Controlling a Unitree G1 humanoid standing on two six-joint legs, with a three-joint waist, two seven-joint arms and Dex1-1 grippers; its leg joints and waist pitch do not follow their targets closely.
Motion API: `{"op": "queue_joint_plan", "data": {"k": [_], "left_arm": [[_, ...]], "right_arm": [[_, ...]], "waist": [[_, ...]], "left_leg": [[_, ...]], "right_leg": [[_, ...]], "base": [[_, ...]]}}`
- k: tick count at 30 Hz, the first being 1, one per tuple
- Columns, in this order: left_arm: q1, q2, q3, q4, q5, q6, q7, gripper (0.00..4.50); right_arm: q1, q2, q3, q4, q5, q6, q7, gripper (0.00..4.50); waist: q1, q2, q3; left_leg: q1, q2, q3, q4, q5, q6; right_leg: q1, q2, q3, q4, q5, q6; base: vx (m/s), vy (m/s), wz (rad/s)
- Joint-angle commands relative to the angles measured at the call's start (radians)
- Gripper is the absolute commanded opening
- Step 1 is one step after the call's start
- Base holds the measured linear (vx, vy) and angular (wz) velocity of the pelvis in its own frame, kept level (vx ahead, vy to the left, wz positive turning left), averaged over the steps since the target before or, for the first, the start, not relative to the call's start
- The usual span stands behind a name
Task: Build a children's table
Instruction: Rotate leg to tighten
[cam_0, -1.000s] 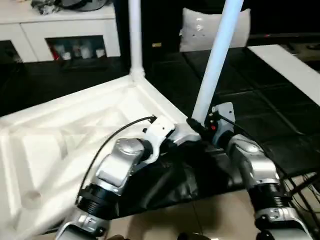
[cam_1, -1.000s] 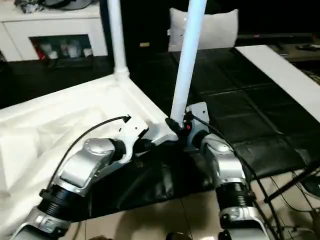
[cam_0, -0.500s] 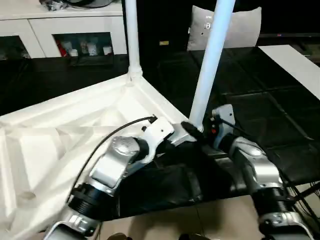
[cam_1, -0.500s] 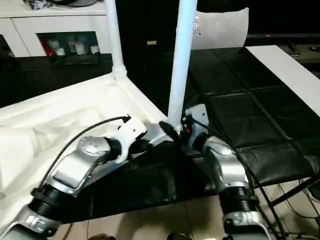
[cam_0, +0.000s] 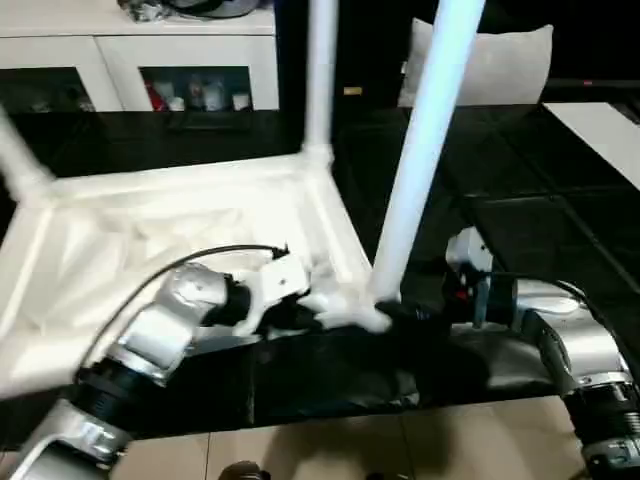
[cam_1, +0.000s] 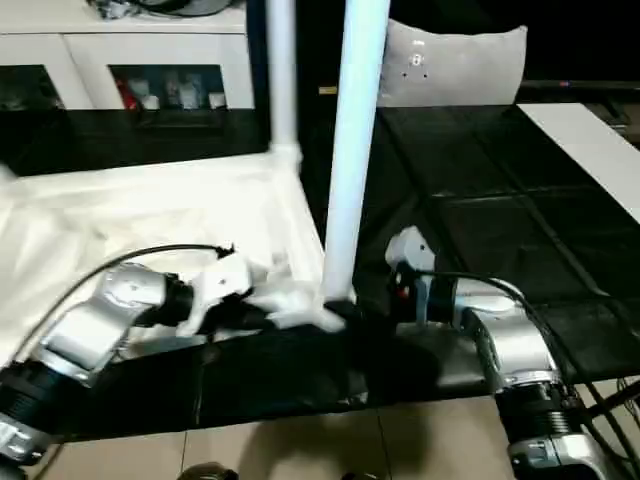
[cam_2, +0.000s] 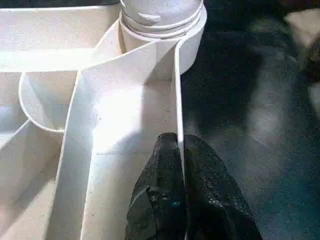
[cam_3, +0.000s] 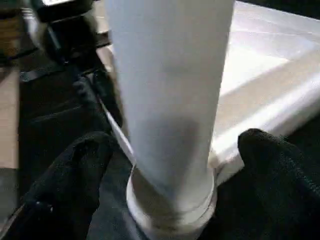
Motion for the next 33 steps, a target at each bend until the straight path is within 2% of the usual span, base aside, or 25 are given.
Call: {"op": "queue_joint_plan", "data": {"k": [1,3,7,8,10,11,14,19,20,22,25,29,33], "left_arm": [[-0.036,0.03,-0.048,0.014,-0.023,-0.068,-0.124,0.0],[-0.047,0.04,-0.056,0.033,-0.018,-0.093,-0.15,0.0],[-0.079,0.056,-0.078,0.075,-0.002,-0.142,-0.199,0.0],[-0.082,0.056,-0.079,0.08,0.001,-0.147,-0.205,0.0],[-0.091,0.053,-0.081,0.093,0.006,-0.161,-0.211,0.0],[-0.095,0.051,-0.081,0.1,0.006,-0.166,-0.211,0.0],[-0.099,0.046,-0.081,0.109,0.004,-0.174,-0.212,0.0],[-0.099,0.045,-0.081,0.127,0.0,-0.193,-0.216,0.0],[-0.098,0.046,-0.08,0.128,0.0,-0.195,-0.218,0.0],[-0.098,0.048,-0.078,0.128,0.0,-0.196,-0.218,0.0],[-0.099,0.05,-0.077,0.134,0.0,-0.199,-0.221,0.0],[-0.097,0.051,-0.074,0.143,-0.001,-0.202,-0.222,0.0],[-0.09,0.052,-0.069,0.136,-0.007,-0.188,-0.222,0.0]], "right_arm": [[0.005,-0.036,0.025,-0.03,0.022,0.024,0.075,4.17],[0.005,-0.042,0.035,-0.034,0.026,0.028,0.096,4.17],[0.0,-0.049,0.071,-0.041,0.019,0.03,0.144,3.69],[-0.001,-0.05,0.078,-0.041,0.016,0.028,0.151,3.69],[-0.003,-0.05,0.089,-0.041,0.016,0.03,0.163,3.6],[-0.005,-0.049,0.093,-0.042,0.019,0.033,0.167,3.38],[-0.007,-0.047,0.1,-0.046,0.024,0.041,0.174,3.28],[-0.007,-0.043,0.111,-0.055,0.029,0.055,0.186,2.79],[-0.007,-0.043,0.113,-0.057,0.03,0.058,0.189,2.56],[-0.005,-0.044,0.115,-0.058,0.031,0.062,0.193,2.56],[-0.004,-0.048,0.119,-0.06,0.035,0.068,0.199,2.22],[0.001,-0.045,0.122,-0.063,0.037,0.076,0.201,2.09],[0.012,-0.039,0.13,-0.079,0.042,0.091,0.199,2.02]], "waist": [[0.0,0.0,-0.076],[0.001,-0.001,-0.075],[0.004,0.0,-0.07],[0.003,-0.001,-0.068],[0.002,-0.002,-0.066],[0.002,-0.002,-0.066],[0.001,-0.004,-0.065],[0.002,-0.006,-0.065],[0.002,-0.007,-0.065],[0.003,-0.006,-0.064],[0.002,-0.006,-0.064],[0.002,-0.005,-0.064],[0.002,-0.003,-0.059]], "left_leg": [[0.013,0.041,-0.006,-0.074,-0.203,0.056],[0.012,0.043,-0.006,-0.075,-0.211,0.05],[0.013,0.04,-0.007,-0.077,-0.245,0.037],[0.013,0.041,-0.009,-0.078,-0.252,0.031],[0.02,0.041,-0.009,-0.08,-0.285,0.022],[0.02,0.041,-0.011,-0.08,-0.286,0.021],[0.021,0.04,-0.011,-0.08,-0.288,0.02],[0.018,0.041,-0.012,-0.081,-0.272,0.025],[0.018,0.041,-0.011,-0.081,-0.271,0.025],[0.017,0.04,-0.011,-0.081,-0.268,0.026],[0.018,0.042,-0.012,-0.081,-0.266,0.027],[0.018,0.042,-0.011,-0.082,-0.268,0.026],[0.018,0.041,-0.012,-0.084,-0.287,0.023]], "right_leg": [[0.059,-0.058,0.05,-0.059,-0.312,-0.192],[0.058,-0.06,0.052,-0.058,-0.315,-0.191],[0.056,-0.063,0.053,-0.066,-0.392,-0.166],[0.057,-0.064,0.053,-0.067,-0.407,-0.16],[0.054,-0.065,0.052,-0.076,-0.467,-0.144],[0.054,-0.066,0.052,-0.076,-0.472,-0.142],[0.055,-0.066,0.051,-0.08,-0.492,-0.132],[0.055,-0.066,0.051,-0.077,-0.483,-0.131],[0.054,-0.066,0.051,-0.077,-0.483,-0.13],[0.054,-0.066,0.051,-0.077,-0.484,-0.13],[0.053,-0.066,0.052,-0.076,-0.475,-0.133],[0.053,-0.065,0.053,-0.073,-0.454,-0.144],[0.053,-0.067,0.052,-0.077,-0.489,-0.134]], "base": [[0.0,0.0,0.0],[0.0,0.0,0.0],[0.0,0.0,0.0],[0.0,0.0,0.0],[0.0,0.0,0.0],[0.0,0.0,0.0],[0.0,0.0,0.0],[0.0,0.0,0.0],[0.0,0.0,0.0],[0.0,0.0,0.0],[0.0,0.0,0.0],[0.0,0.0,0.0],[0.0,0.0,0.0]]}}
